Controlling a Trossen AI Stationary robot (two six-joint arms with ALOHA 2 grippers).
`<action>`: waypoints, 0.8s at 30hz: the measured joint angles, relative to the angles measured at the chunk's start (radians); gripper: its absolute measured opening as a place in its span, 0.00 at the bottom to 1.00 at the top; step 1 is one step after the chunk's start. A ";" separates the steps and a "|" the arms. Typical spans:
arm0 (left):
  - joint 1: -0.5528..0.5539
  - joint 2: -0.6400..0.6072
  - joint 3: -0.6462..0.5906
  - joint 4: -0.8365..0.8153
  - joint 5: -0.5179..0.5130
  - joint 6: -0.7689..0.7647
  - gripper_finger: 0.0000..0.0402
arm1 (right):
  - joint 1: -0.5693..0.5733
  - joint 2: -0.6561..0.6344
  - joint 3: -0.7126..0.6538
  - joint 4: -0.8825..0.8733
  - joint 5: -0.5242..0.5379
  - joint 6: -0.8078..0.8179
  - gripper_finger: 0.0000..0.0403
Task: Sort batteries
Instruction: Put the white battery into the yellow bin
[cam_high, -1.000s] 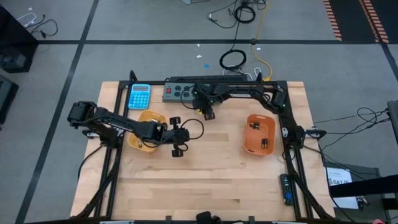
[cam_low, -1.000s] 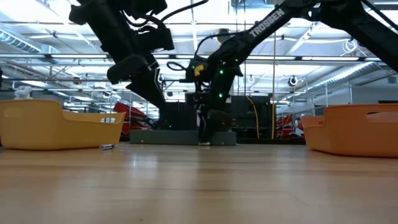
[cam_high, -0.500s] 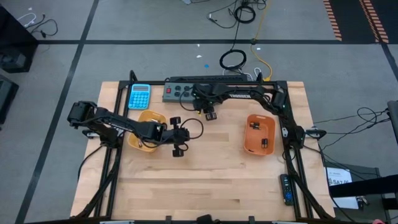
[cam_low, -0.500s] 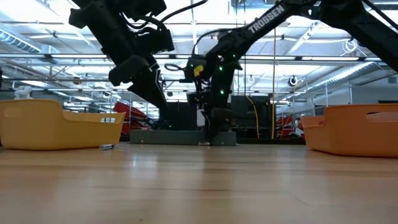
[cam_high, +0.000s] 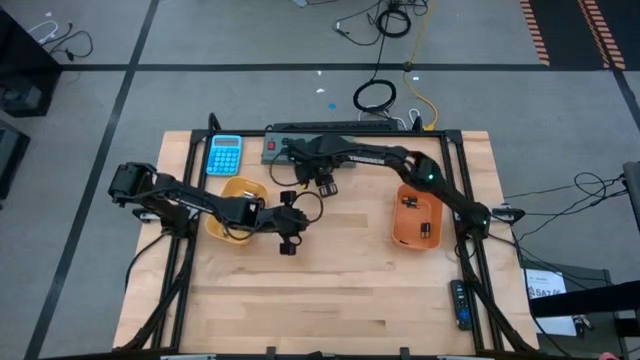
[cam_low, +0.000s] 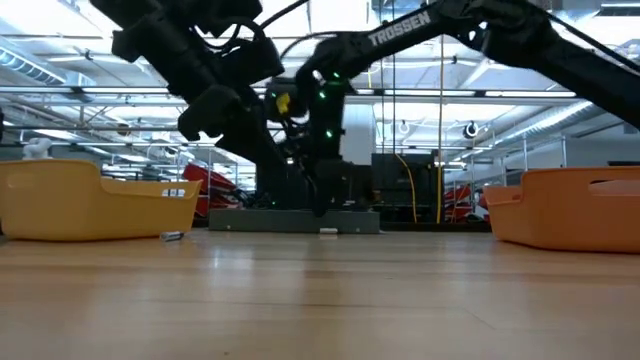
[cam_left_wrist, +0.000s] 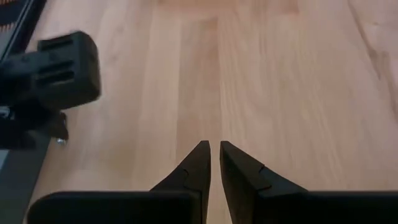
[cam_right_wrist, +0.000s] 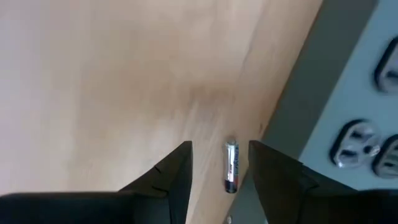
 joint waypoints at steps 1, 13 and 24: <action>0.000 0.000 -0.011 0.016 0.000 0.000 0.12 | 0.004 0.022 0.052 -0.035 -0.005 0.007 0.37; 0.000 0.000 -0.030 0.016 0.000 -0.023 0.12 | -0.026 0.107 0.122 -0.122 0.004 0.072 0.37; 0.000 0.000 -0.030 0.004 0.004 -0.025 0.12 | -0.044 0.119 0.117 -0.116 -0.009 0.067 0.31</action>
